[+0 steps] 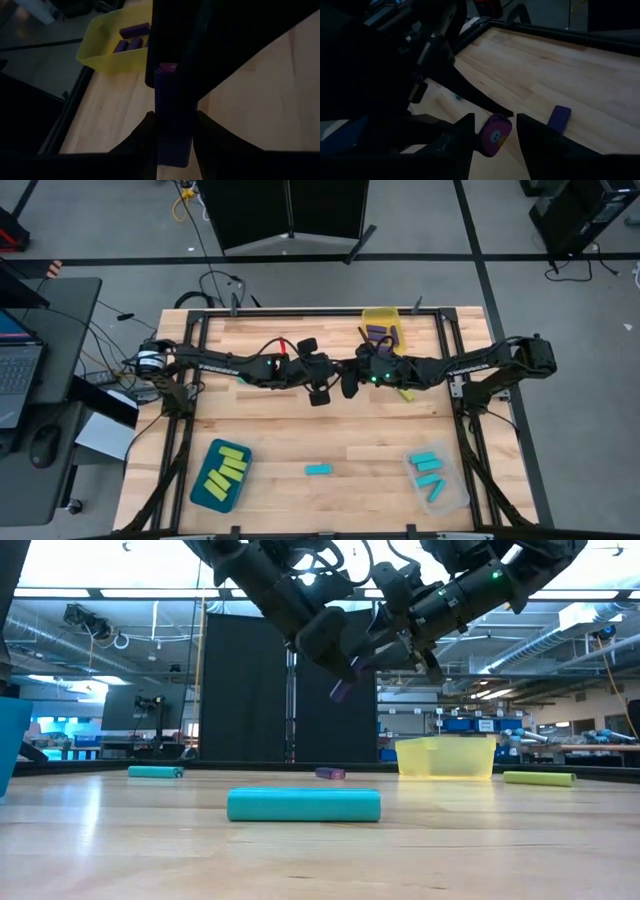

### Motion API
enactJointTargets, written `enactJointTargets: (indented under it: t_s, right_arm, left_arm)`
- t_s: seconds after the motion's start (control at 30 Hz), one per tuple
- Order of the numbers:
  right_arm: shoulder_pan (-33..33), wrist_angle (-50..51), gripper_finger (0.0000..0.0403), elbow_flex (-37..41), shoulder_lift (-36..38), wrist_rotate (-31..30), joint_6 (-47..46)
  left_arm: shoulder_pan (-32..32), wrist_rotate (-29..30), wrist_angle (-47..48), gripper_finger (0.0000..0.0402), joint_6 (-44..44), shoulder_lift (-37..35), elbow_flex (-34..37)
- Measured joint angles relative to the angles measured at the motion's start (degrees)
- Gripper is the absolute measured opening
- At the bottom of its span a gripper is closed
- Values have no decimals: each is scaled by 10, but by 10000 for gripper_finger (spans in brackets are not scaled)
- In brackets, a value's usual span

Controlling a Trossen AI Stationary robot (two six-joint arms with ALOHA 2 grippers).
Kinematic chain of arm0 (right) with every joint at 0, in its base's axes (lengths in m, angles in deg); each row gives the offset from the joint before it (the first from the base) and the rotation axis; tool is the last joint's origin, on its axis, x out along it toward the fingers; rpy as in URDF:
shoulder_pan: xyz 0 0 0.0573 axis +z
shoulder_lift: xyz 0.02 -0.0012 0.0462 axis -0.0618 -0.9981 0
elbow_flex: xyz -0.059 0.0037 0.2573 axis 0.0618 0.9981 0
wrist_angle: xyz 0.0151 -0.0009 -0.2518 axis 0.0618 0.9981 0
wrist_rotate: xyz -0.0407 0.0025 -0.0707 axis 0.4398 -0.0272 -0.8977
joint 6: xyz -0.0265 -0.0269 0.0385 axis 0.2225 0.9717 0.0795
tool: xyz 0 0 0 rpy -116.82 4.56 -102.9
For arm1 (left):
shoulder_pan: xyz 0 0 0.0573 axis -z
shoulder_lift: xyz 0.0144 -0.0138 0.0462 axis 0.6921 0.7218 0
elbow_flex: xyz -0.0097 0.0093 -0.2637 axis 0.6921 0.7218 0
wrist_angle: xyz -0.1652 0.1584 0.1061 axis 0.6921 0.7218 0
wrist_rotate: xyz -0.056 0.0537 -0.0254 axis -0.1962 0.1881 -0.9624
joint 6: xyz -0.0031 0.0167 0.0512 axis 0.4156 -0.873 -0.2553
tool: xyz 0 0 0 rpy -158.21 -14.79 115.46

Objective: Sort blocks
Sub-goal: Put the violet block into the transparent yellow bin

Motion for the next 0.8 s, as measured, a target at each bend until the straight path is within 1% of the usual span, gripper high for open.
enactJointTargets:
  t_s: [0.1, 0.27, 0.3, 0.33, 0.37, 0.43, 0.53, 0.67, 0.73, 0.8]
  right_arm:
    - [0, 2, 145, 0, 0, 0, 1]
    - [0, 8, 93, 0, 0, 1, 4]
    - [0, 14, 79, 0, 0, -4, 14]
    - [-1, 16, 71, 1, 0, 1, 18]
    - [-1, 18, 71, 1, 0, 2, 22]
    - [0, 23, 71, 1, 0, 2, 28]
    - [0, 27, 71, 1, 0, 2, 31]
    - [-2, 40, 71, 1, 10, 5, 53]
    - [-10, 61, 71, 1, 30, 7, 65]
    - [-23, 100, 71, 0, 60, -3, 76]
  left_arm:
    - [0, -1, -4, 95, 3, 0, 0]
    - [0, -1, -3, 95, 5, 0, 0]
    - [0, -6, -3, 85, 3, 0, 0]
    - [0, -7, -4, 43, 5, -1, 0]
    - [0, -7, -4, 22, 5, -1, 0]
    - [0, -11, -4, 6, 4, -1, 0]
    - [0, -18, -7, 6, 4, -1, 0]
    - [0, -19, -10, 26, -1, -1, 0]
    - [1, -16, -17, 34, -9, -5, 2]
    - [1, -17, -60, 36, -11, -9, 17]
